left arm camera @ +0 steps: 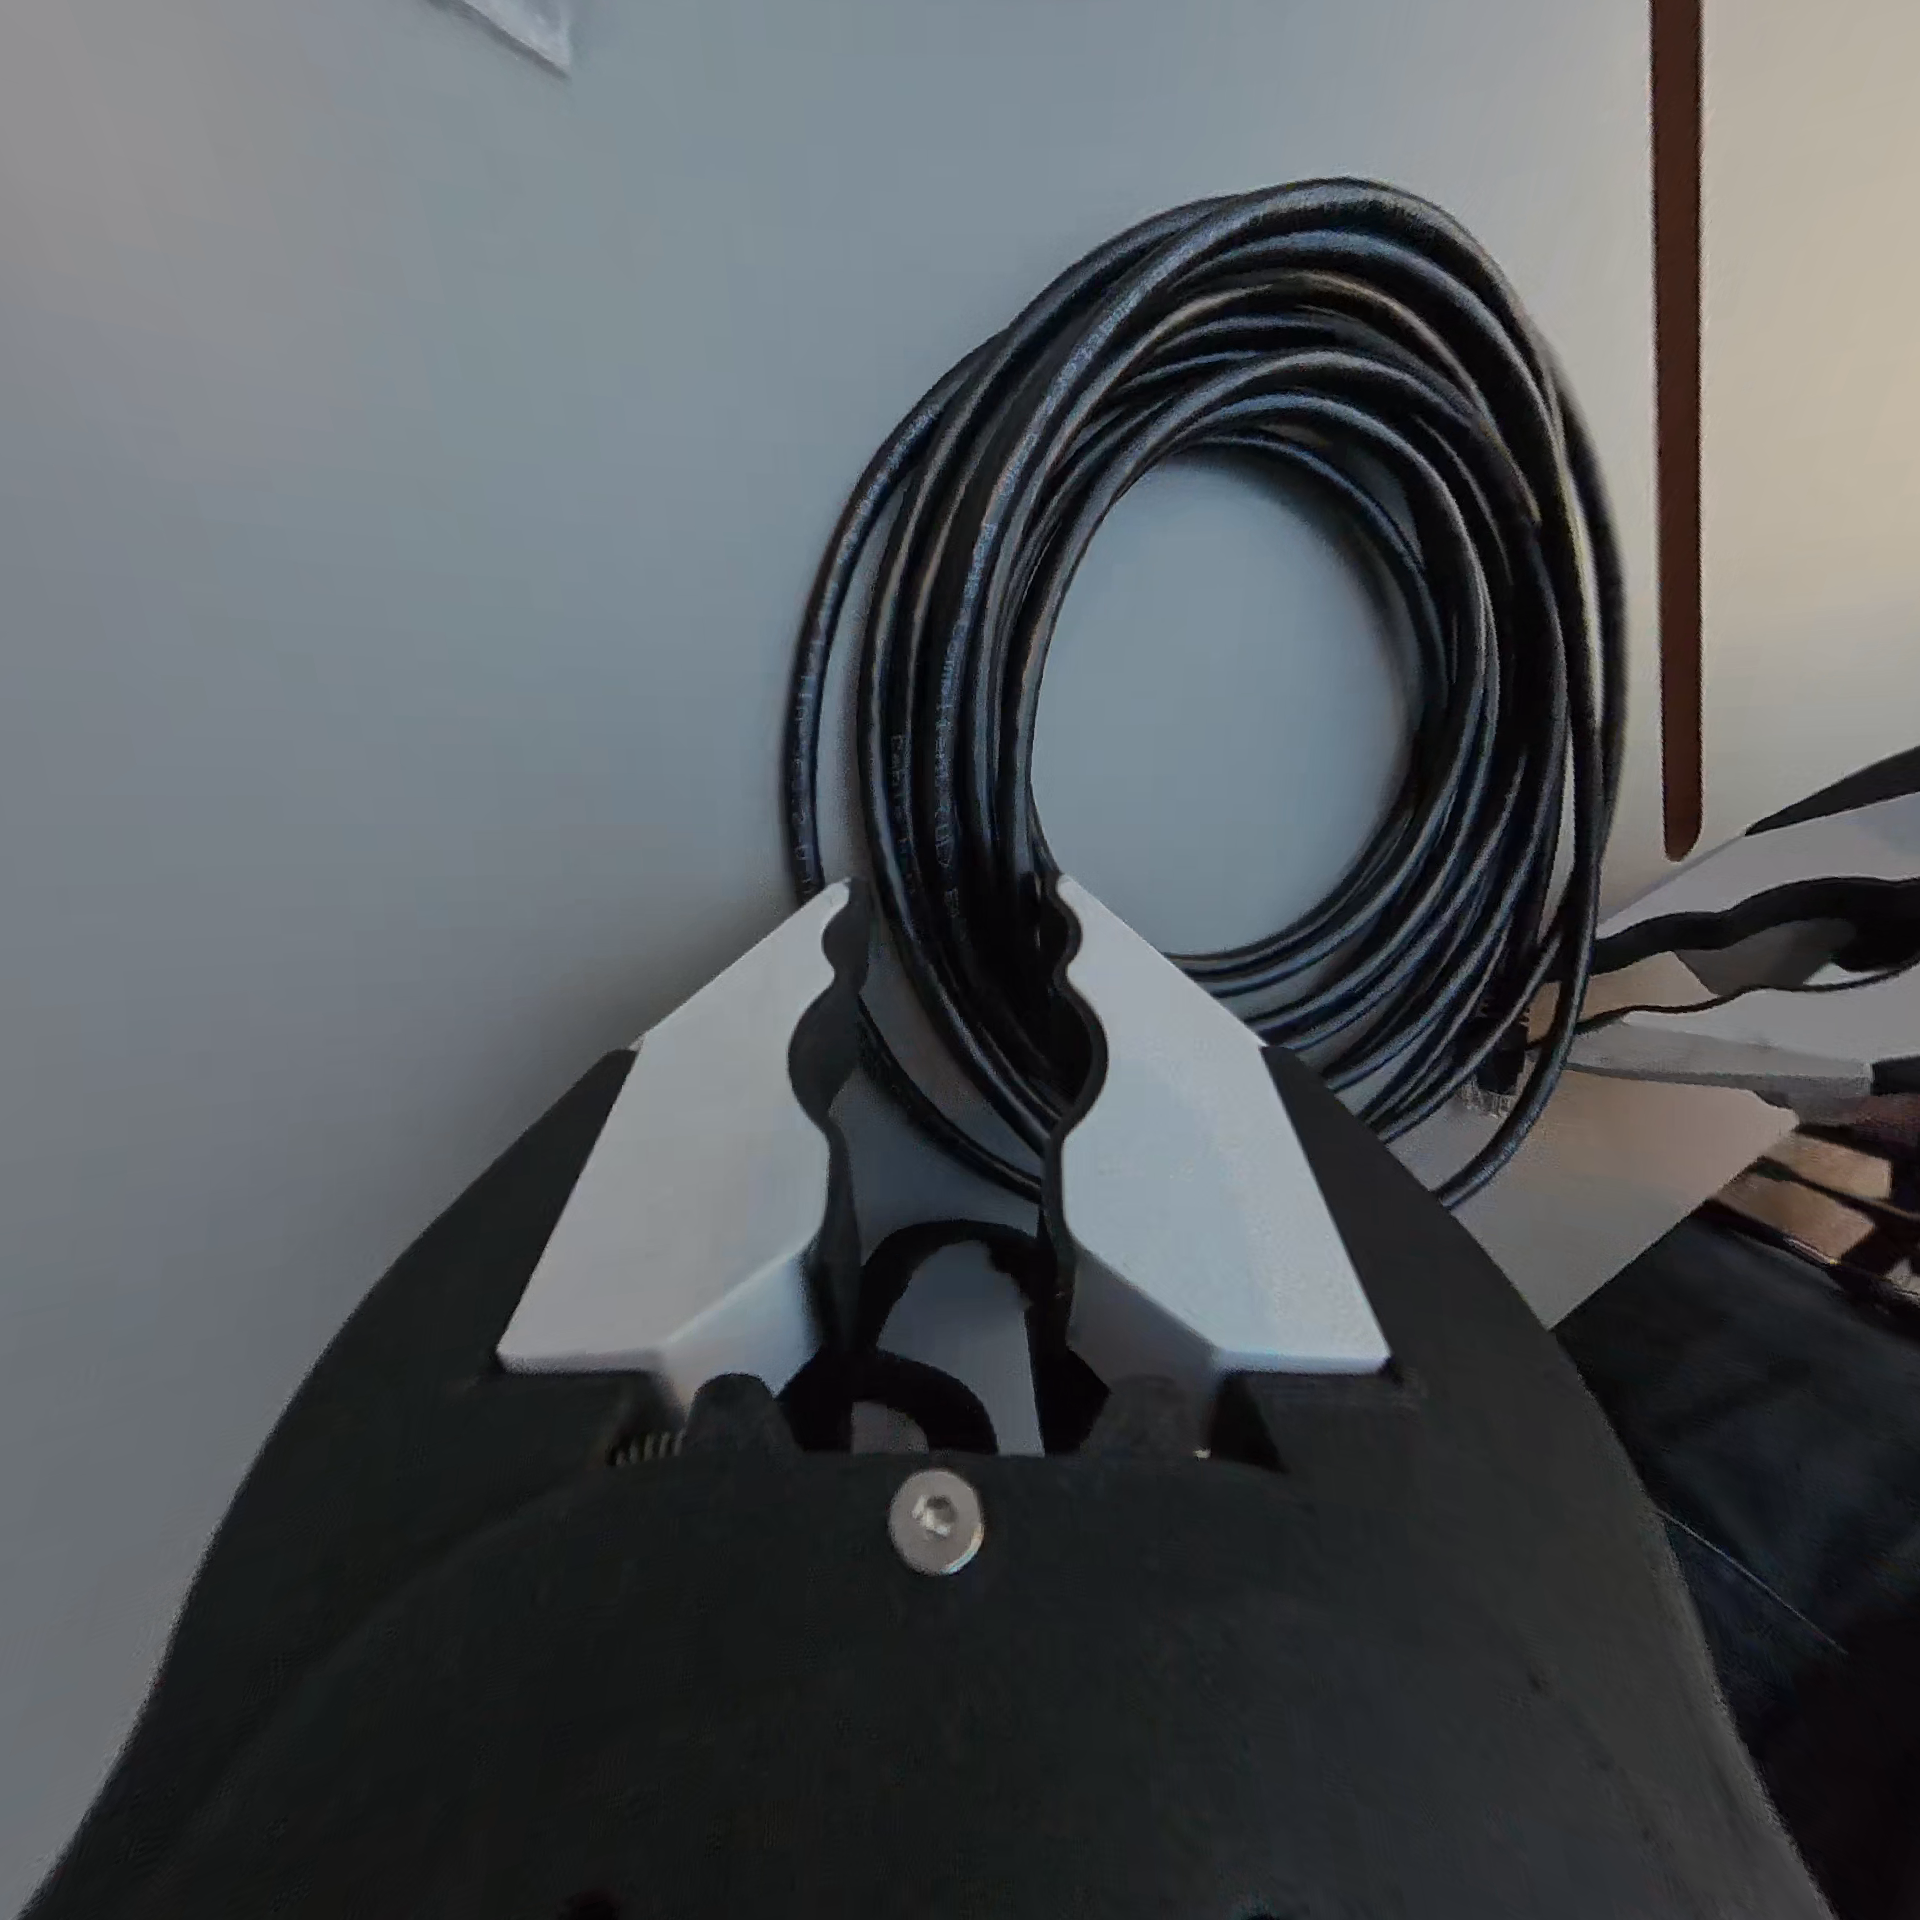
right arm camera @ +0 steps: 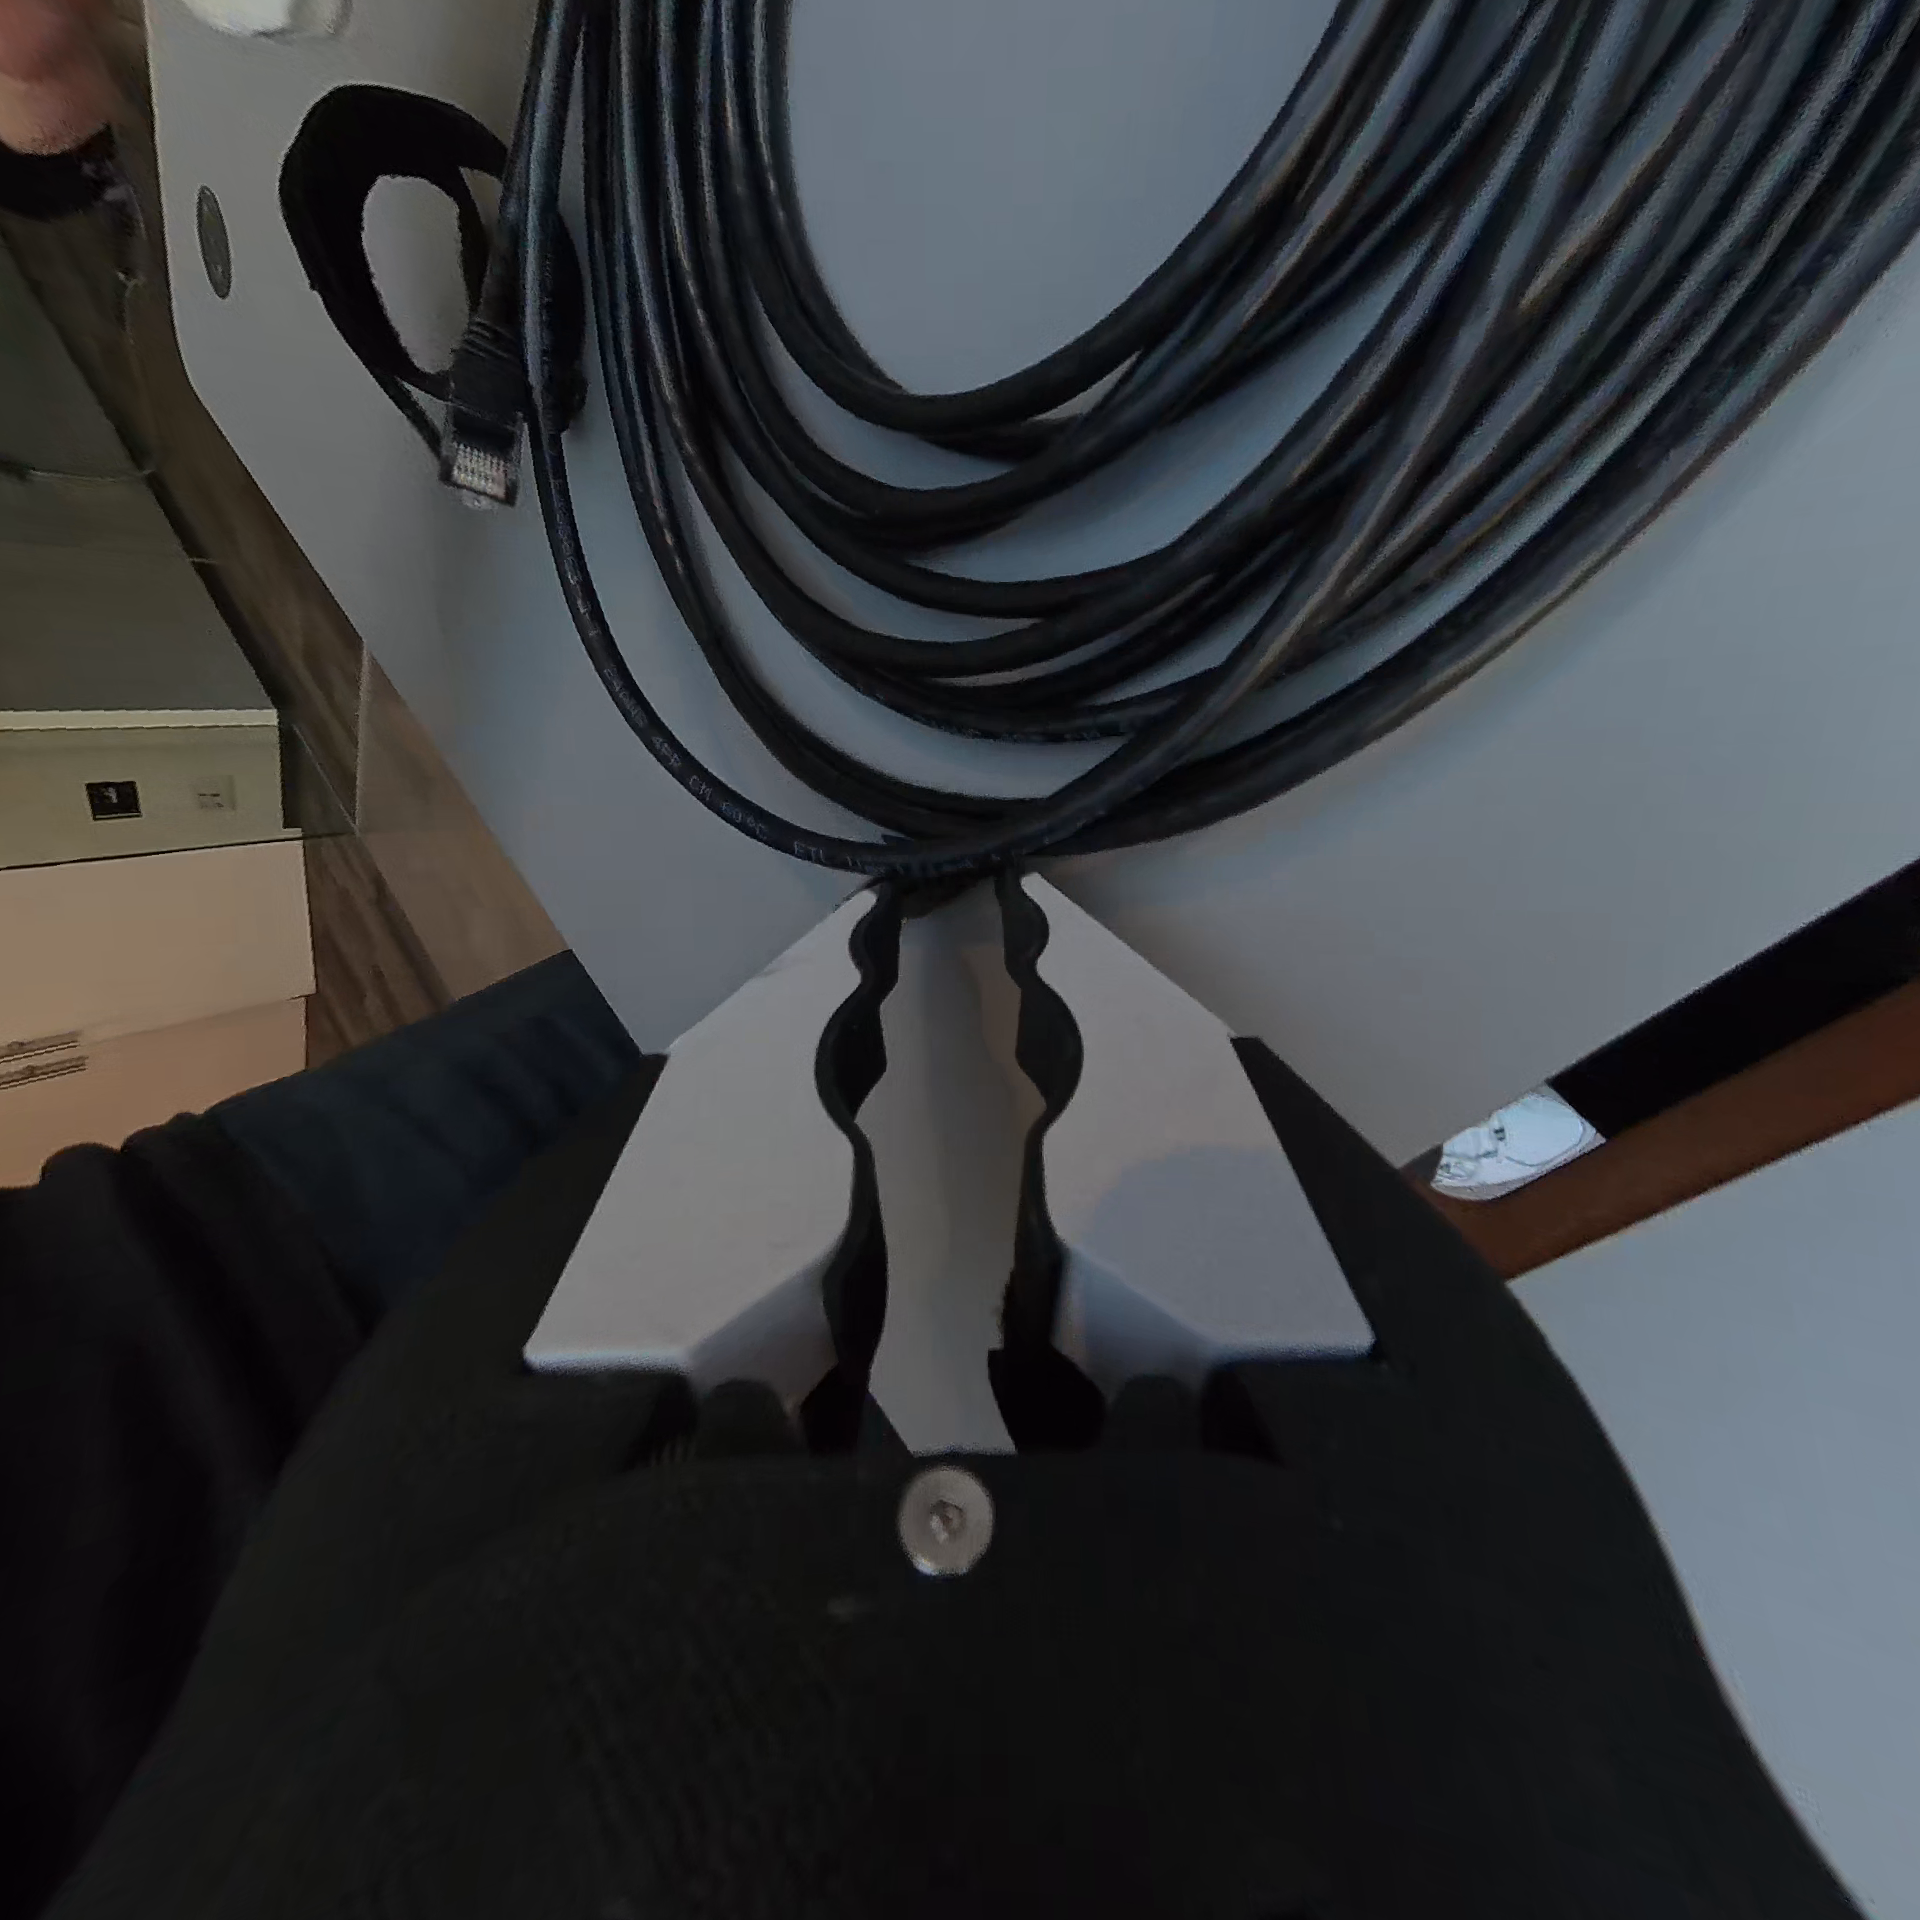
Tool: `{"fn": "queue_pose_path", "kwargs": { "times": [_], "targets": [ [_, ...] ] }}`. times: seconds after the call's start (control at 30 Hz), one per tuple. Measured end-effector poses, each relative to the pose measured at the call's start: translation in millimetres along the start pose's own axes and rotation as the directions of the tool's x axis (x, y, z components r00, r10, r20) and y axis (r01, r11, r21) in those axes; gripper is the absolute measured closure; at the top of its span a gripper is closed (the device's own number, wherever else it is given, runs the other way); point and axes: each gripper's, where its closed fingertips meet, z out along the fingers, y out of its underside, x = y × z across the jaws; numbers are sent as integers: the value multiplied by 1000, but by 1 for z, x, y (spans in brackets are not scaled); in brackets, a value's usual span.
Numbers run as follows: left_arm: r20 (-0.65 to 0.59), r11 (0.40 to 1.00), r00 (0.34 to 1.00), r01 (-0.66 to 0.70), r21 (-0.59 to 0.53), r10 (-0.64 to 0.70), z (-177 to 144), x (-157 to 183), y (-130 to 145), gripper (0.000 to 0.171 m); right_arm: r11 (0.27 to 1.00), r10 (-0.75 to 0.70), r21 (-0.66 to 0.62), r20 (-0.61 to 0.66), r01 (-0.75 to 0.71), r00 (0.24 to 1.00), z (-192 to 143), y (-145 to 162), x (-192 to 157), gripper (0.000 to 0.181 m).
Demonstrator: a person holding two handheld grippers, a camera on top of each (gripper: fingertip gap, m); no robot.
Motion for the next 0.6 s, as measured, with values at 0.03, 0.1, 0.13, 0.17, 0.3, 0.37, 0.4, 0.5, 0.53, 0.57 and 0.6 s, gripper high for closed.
{"fn": "queue_pose_path", "kwargs": {
  "times": [0.03,0.1,0.13,0.17,0.3,0.37,0.4,0.5,0.53,0.57,0.6],
  "targets": [
    [-16,999,1000,8,39,-7,-8,-2,-1,138,1000,9,0,8,-9,1000,-2,2,1,162],
    [-22,992,1000,13,126,-10,-34,-11,0,133,1000,12,12,31,-13,999,-6,7,0,156],
    [-15,989,1000,20,149,-18,-48,-17,5,128,1000,11,14,32,-12,999,-8,10,1,154],
    [-16,987,999,38,154,-36,-59,-21,15,126,1000,8,19,25,-9,1000,-11,13,1,152],
    [-76,976,975,213,41,-210,-66,-25,69,115,985,-61,160,-68,71,996,-31,8,-2,151],
    [-50,973,972,230,-7,-230,-56,-23,89,116,961,-111,237,-129,139,985,-42,0,-10,151],
    [-17,975,975,222,-29,-222,-52,-24,97,118,952,-137,252,-147,171,980,-45,-3,-17,151],
    [61,978,981,191,-83,-186,-46,-27,112,156,935,-215,248,-173,254,961,-44,-9,-42,152],
    [30,980,985,172,-100,-170,-45,-22,114,159,926,-243,251,-178,282,954,-43,-14,-51,152],
    [-4,980,985,172,-105,-173,-47,-18,115,160,914,-267,263,-180,308,947,-44,-21,-62,153],
    [-38,980,982,181,-88,-185,-52,-15,112,162,901,-289,283,-173,328,942,-44,-31,-75,154]
  ]
}}
